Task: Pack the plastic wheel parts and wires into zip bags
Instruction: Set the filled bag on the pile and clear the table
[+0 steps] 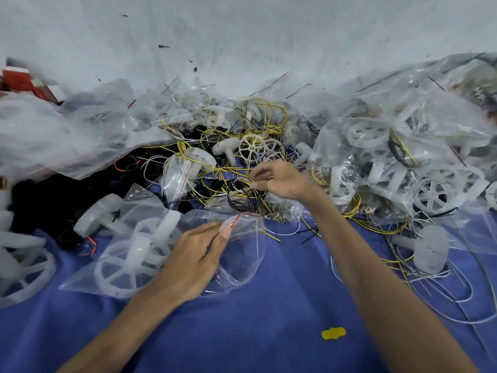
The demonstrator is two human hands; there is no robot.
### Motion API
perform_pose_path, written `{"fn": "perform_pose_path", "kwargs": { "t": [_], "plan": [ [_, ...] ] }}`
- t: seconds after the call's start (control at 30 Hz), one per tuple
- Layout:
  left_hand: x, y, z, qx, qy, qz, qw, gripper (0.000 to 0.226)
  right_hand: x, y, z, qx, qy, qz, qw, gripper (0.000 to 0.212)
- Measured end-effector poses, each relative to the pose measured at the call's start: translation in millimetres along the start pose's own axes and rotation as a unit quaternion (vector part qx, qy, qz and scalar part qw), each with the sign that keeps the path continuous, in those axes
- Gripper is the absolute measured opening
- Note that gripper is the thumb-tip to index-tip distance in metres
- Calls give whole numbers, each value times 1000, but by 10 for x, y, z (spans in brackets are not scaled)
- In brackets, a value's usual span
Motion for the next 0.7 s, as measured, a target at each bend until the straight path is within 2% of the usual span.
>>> {"fn": "perform_pose_path", "kwargs": {
  "t": [0.1, 0.2, 0.27, 0.33, 0.37, 0.43, 0.53, 0.6, 0.7],
  "plan": [
    [-8, 31, 6, 22, 1, -5, 1000, 50, 33, 200, -78, -42, -55, 73, 995, 30],
    [6, 34, 6, 29, -5, -7, 1000, 52, -71, 344, -149, 1, -28, 194, 981, 34],
    [7, 31, 5, 28, -4, -6, 1000, 52, -136, 310, -182, -5, 8, 228, 974, 24],
    [9, 30, 6, 27, -2, -8, 1000, 54, -143, 293, -192, 7, 9, 249, 968, 13],
    [9, 25, 5, 25, -1, -10, 1000, 54, -147, 280, -185, 16, 4, 246, 969, 15],
    [7, 6, 3, 16, 0, -10, 1000, 55, -157, 191, -140, 7, 1, 183, 983, 27],
    [20, -9, -11, 8, -4, -7, 1000, 54, -130, -78, -22, -37, -15, 69, 997, 24],
    [36, -17, -17, 2, -6, -2, 1000, 54, -121, -306, 61, -79, -23, -11, 997, 19],
    [46, -30, -12, -9, -8, 7, 1000, 54, -109, -562, 175, -140, -21, -101, 985, 32]
  ]
}}
Point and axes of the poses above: each hand's wrist, its own z-axis away from the middle knuckle, its own y-axis out of the palm, x = y × z, the point moved 5 cm from there along -z, towards the middle knuckle, and after that the axes turned 4 degrees about z, right-handed, at the moved point
